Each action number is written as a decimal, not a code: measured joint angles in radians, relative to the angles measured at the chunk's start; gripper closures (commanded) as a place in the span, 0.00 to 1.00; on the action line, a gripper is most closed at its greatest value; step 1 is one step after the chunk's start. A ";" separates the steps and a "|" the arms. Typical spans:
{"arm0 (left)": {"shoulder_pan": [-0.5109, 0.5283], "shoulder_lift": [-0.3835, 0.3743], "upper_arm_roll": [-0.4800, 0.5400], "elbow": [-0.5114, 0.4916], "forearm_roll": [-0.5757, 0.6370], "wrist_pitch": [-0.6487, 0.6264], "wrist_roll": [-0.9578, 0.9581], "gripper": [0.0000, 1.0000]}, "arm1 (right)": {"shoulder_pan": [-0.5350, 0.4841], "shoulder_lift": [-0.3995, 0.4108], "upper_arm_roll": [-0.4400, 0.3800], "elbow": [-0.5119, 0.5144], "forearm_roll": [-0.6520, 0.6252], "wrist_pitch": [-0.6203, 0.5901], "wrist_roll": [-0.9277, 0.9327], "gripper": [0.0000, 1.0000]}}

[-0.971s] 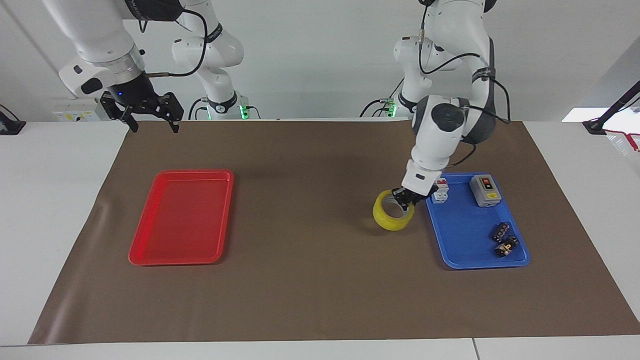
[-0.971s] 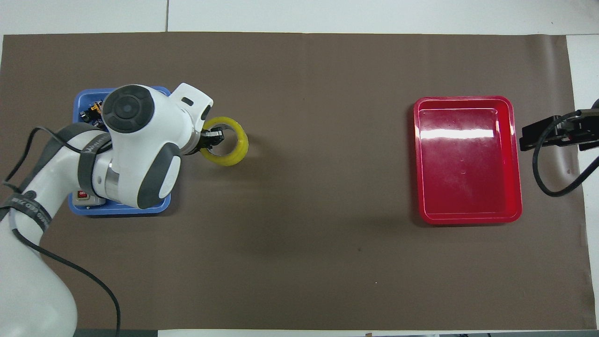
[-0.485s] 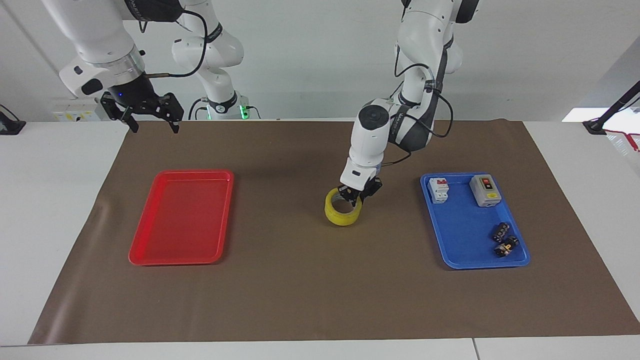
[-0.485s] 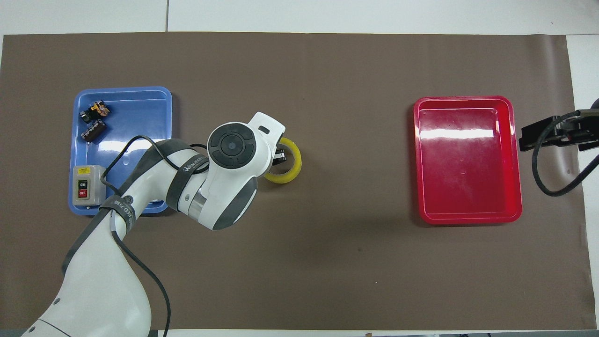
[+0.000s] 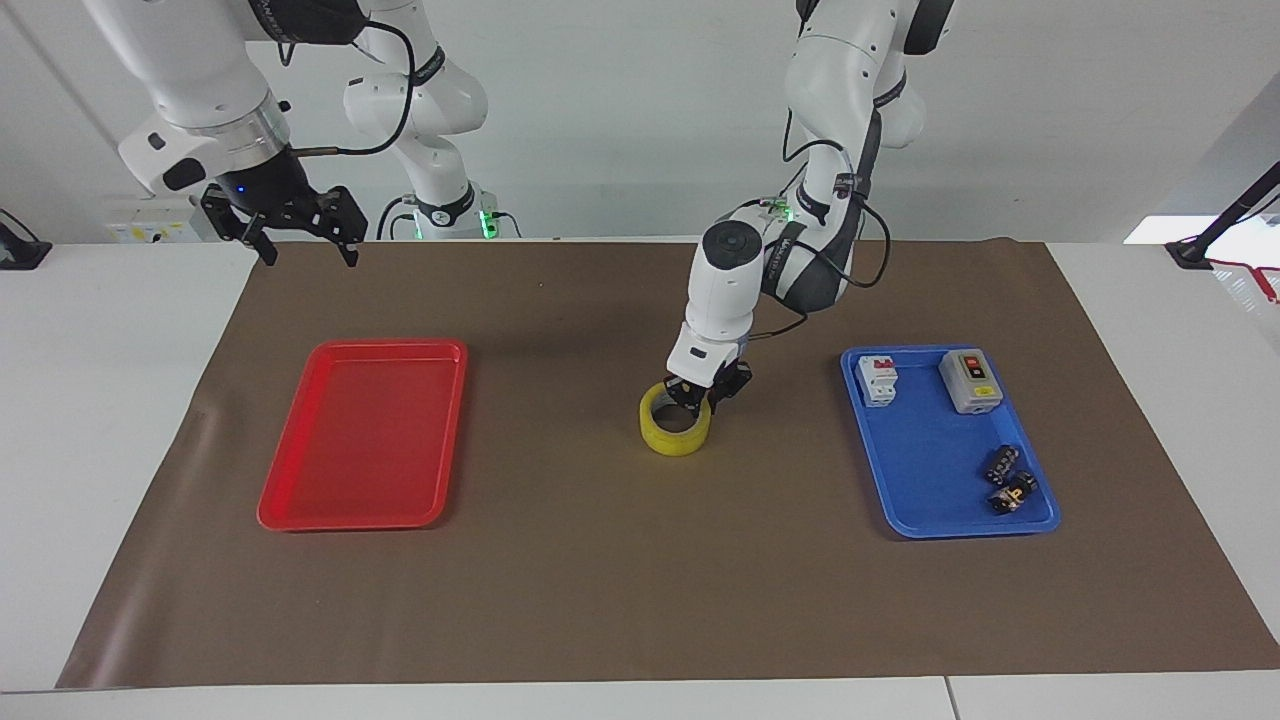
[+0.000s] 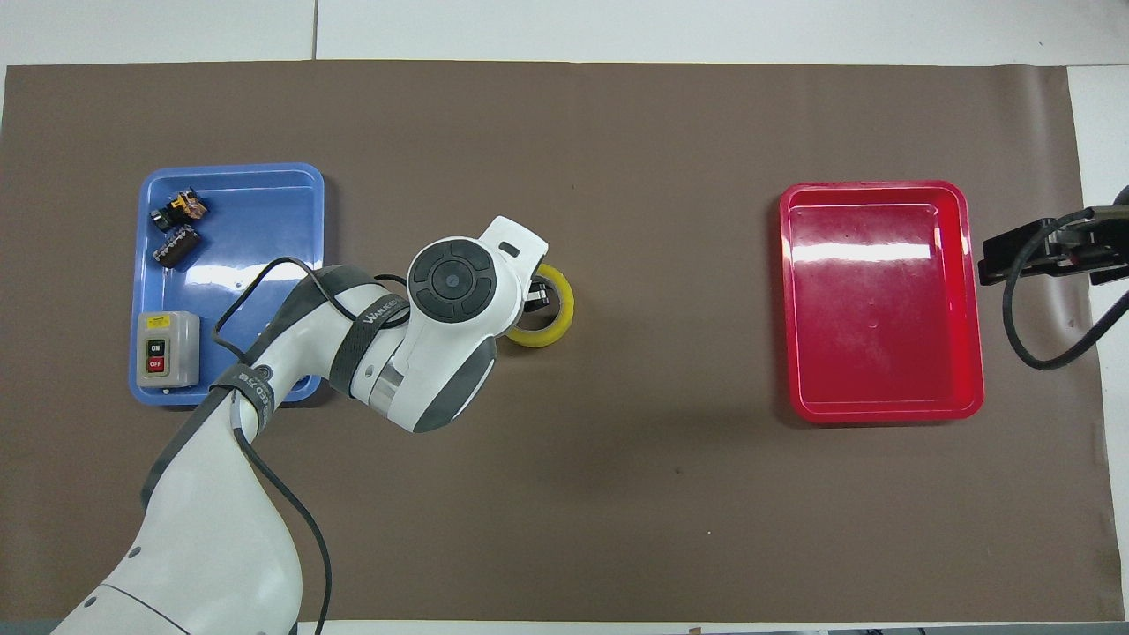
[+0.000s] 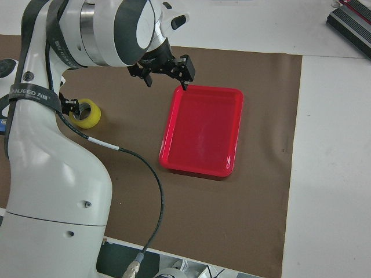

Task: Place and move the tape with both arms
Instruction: 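Carry the yellow tape with the left gripper to the table center, then release the tape and withdraw the left gripper to rest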

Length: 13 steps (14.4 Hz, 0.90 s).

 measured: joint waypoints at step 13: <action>0.352 -0.299 0.021 0.018 0.004 -0.296 0.470 0.00 | 0.000 0.000 -0.002 -0.001 0.000 0.000 -0.034 0.00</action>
